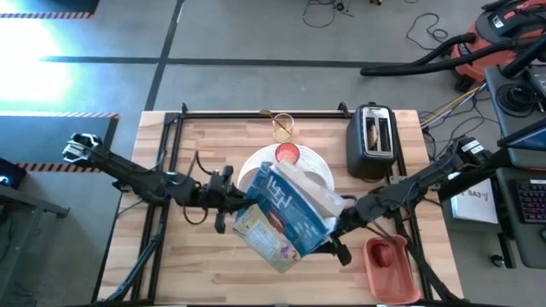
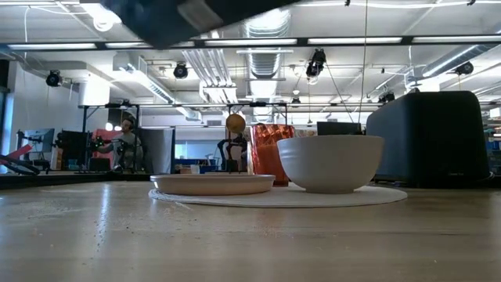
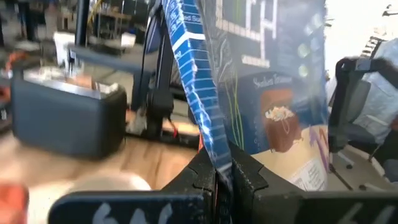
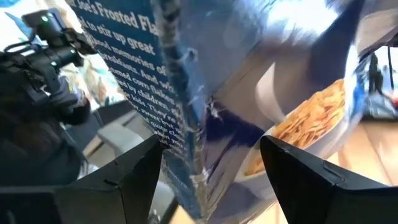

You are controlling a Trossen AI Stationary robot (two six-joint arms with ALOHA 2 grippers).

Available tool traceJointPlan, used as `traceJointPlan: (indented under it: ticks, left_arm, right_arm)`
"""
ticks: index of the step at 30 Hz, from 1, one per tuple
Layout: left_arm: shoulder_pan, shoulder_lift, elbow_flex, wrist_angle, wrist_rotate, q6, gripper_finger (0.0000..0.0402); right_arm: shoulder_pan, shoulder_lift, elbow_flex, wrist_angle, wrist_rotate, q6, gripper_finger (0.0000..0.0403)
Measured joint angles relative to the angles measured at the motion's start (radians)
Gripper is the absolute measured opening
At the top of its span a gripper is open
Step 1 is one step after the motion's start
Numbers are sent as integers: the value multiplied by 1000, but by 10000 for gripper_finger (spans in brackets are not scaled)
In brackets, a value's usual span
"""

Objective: Arrange a breakfast setting
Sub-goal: Pour the cereal from the cereal box into the white bowl

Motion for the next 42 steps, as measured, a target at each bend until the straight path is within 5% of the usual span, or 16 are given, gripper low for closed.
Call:
traceJointPlan:
  ticks: [21,35,42]
  left_arm:
    - [-13,-4,-530,655,252,73,0]
    - [-36,155,-558,686,234,98,0]
    - [-42,275,-558,834,230,97,0]
  right_arm:
    - [-11,4,-6,-296,229,94,260]
    - [-7,84,-9,-294,224,167,260]
    - [-7,132,-7,-322,157,273,260]
